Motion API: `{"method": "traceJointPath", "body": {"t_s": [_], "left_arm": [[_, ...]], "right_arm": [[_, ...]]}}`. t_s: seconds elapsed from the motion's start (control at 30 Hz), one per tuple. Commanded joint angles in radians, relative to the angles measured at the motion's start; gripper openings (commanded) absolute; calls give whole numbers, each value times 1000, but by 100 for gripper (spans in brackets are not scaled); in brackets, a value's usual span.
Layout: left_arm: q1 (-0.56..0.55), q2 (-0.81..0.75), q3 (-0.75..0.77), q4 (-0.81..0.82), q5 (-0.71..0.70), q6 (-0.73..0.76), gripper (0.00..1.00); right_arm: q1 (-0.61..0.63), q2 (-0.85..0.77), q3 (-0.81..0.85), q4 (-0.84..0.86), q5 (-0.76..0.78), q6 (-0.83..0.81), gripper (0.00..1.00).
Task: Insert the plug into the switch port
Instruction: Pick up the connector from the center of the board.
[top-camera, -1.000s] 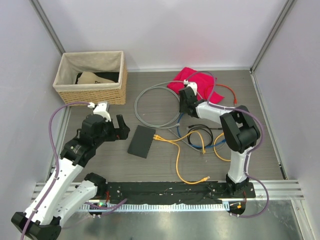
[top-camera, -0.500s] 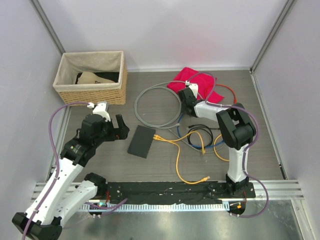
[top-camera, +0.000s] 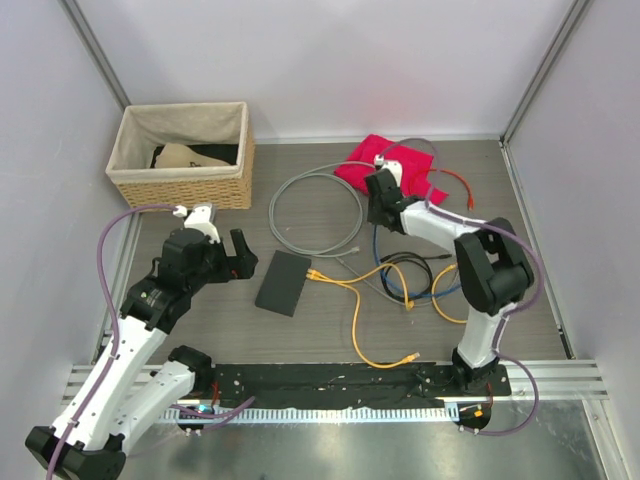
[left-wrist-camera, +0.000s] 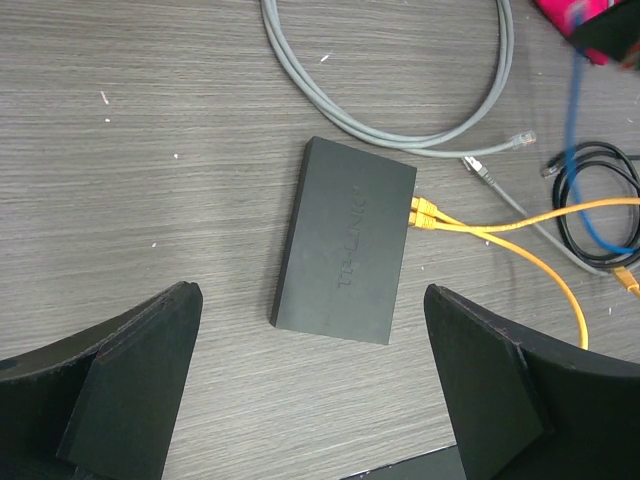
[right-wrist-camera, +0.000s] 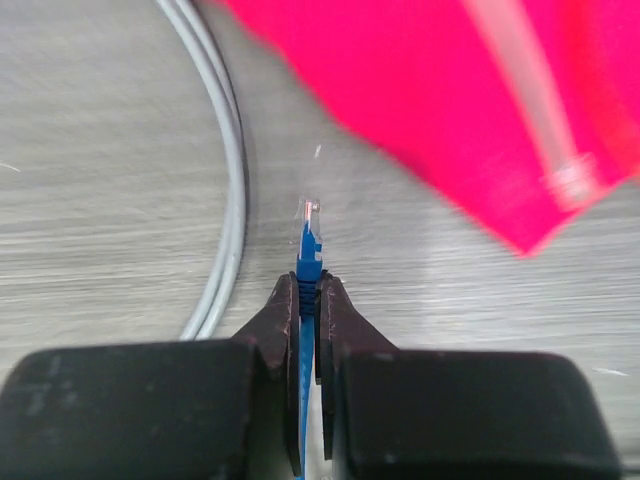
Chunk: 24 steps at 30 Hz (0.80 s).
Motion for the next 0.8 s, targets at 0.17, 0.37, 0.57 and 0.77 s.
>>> {"method": "traceJointPath", "body": {"t_s": [0.17,0.37,0.57,0.77], "left_arm": [[21,-11,-7,12,28,-5,98],[28,-7,-9,12,33,-6,98],[35,-8,-12,21,47,-6,98],[37,-6,-20,46,116,-8,99]], "right_arm": [[-107,-375,272,27,91,-305,1],[-118,-487,401,112,-35,-439,1],[-118,-565,274,82,-571,-341,1],[-113,-633,-65,337,-987,-114,1]]}}
